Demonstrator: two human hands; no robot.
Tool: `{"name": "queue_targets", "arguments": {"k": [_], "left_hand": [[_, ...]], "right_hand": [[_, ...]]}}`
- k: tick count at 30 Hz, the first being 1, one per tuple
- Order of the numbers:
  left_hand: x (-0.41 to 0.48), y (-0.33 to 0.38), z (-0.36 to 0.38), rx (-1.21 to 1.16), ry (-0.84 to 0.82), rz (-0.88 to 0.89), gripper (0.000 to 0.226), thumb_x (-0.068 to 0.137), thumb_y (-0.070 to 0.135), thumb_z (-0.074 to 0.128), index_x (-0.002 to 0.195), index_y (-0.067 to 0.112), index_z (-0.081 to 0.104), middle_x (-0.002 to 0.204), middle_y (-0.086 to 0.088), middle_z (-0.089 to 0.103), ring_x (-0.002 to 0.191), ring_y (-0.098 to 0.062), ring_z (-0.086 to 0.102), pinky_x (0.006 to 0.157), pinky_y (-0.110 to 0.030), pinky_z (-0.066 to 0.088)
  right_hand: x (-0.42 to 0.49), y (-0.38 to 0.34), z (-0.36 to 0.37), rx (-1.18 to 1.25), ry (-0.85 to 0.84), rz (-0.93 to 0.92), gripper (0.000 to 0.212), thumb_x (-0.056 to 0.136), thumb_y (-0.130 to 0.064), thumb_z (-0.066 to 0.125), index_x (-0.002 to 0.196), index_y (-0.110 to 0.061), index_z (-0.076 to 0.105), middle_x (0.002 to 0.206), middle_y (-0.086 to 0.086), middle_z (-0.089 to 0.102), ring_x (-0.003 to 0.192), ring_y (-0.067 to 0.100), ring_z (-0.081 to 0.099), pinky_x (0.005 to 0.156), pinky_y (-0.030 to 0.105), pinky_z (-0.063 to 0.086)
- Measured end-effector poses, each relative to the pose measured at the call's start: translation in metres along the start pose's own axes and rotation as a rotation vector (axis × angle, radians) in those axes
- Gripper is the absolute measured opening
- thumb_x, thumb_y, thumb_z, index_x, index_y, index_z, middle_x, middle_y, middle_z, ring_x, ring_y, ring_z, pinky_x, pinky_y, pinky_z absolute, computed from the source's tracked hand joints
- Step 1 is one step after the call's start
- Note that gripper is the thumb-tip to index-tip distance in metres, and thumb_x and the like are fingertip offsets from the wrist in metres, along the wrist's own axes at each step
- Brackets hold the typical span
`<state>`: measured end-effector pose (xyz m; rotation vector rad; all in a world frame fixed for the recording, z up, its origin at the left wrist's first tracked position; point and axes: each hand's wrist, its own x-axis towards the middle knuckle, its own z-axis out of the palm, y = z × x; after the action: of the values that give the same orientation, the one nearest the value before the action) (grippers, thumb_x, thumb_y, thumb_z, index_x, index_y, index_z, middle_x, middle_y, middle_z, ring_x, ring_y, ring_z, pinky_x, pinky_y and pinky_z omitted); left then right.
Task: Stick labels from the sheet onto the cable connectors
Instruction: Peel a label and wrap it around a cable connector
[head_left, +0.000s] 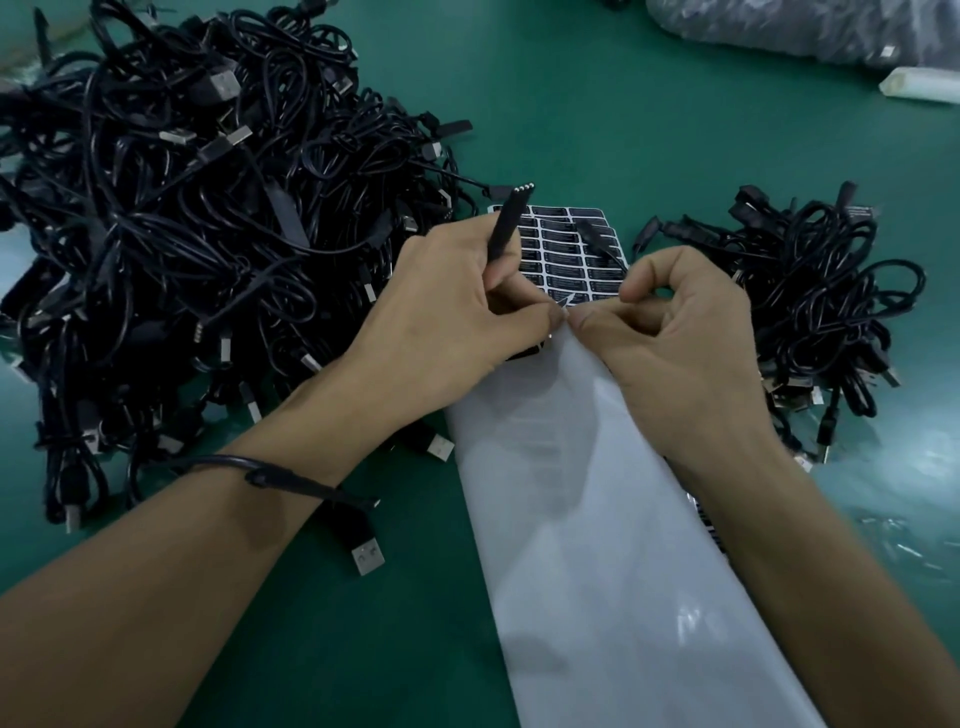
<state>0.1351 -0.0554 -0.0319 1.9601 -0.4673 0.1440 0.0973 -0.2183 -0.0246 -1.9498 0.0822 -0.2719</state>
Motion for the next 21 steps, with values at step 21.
{"name": "queue_targets", "arguments": {"k": [21], "left_hand": [[0.005, 0.0, 0.0, -0.032, 0.159, -0.113, 0.04, 0.074, 0.011, 0.065, 0.069, 0.024, 0.027, 0.078, -0.032, 0.063, 0.076, -0.045, 0.066, 0.065, -0.057, 0.055]], "right_hand": [[-0.016, -0.01, 0.002, -0.718, 0.022, -0.129, 0.022, 0.084, -0.034, 0.065, 0.099, -0.022, 0.055, 0.093, 0.0, 0.046, 0.08, 0.022, 0.048, 0.066, 0.036, 0.037]]}}
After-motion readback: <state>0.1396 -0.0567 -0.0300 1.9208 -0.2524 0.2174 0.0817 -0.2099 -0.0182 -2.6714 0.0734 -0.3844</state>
